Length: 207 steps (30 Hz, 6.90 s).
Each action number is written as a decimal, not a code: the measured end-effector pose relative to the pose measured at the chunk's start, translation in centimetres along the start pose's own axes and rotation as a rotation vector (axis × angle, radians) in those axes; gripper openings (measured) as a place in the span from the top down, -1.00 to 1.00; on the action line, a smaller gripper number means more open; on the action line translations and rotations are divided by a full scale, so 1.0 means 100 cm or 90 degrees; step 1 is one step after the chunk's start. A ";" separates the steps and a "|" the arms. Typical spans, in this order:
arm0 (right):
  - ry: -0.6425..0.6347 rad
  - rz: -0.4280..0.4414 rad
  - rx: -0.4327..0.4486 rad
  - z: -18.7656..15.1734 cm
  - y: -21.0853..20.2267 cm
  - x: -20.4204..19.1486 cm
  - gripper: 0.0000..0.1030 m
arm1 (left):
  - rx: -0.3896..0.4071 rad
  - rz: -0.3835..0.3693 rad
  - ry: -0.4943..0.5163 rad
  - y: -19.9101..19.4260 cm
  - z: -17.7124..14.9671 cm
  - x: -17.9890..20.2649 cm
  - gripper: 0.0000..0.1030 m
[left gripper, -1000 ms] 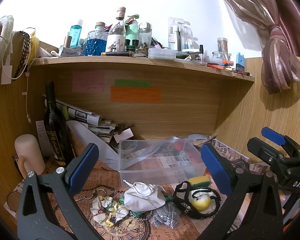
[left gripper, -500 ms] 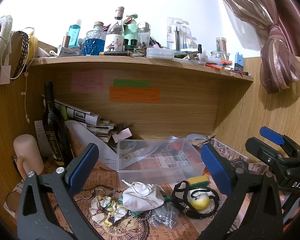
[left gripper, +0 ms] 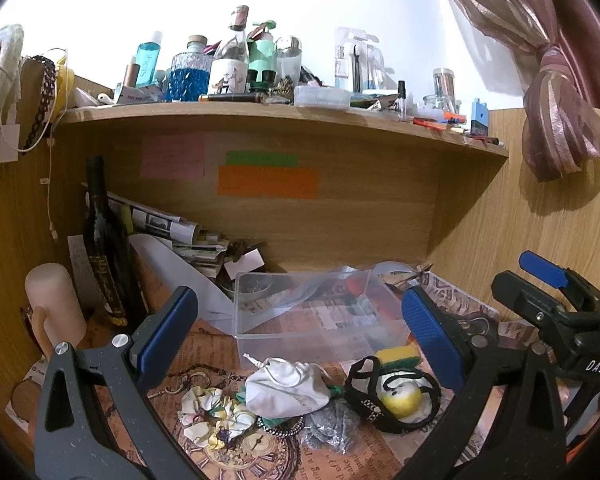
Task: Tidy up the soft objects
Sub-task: 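Grasp the yellow felt ball with the right tool while the left tool grasps the white drawstring pouch, then carry the ball and pouch over the clear plastic box and open both tools to drop them, then grasp the green knit cloth with the left tool while the right tool grasps the yellow-green sponge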
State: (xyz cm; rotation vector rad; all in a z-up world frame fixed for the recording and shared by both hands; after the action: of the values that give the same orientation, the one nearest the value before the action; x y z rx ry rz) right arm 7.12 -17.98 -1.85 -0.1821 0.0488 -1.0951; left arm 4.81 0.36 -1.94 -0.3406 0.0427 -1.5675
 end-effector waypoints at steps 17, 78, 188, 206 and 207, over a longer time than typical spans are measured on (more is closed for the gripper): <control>0.012 0.036 -0.148 -0.062 0.041 0.006 -0.97 | -0.162 0.056 -0.025 0.040 -0.063 -0.048 -1.00; 0.013 0.061 -0.155 -0.047 0.074 0.027 0.32 | -0.278 -0.091 -0.069 0.109 -0.058 -0.033 0.56; -0.039 -0.003 -0.276 -0.067 0.131 0.048 -0.63 | -0.303 0.015 0.039 0.146 -0.054 -0.054 -0.95; 0.012 0.065 -0.406 -0.128 0.145 0.046 -0.21 | -0.416 -0.003 0.012 0.175 -0.110 -0.062 -0.51; 0.011 0.065 -0.404 -0.128 0.145 0.045 -0.17 | -0.421 -0.008 0.012 0.176 -0.111 -0.061 -0.44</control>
State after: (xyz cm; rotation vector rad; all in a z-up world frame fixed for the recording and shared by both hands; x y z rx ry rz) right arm 20.26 -17.15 -16.66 -0.7311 0.4180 -0.9515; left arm 19.15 3.72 -17.91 -0.8415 0.5824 -1.5368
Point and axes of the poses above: each gripper's, at about its wrist camera, not at the fingertips, and y roughly the way its jaws point, x to its right, z to its top, the point moved 4 cm from there along y, roughly the way its jaws point, and after that the axes turned 7 degrees about -y, right-handed, at the moved point
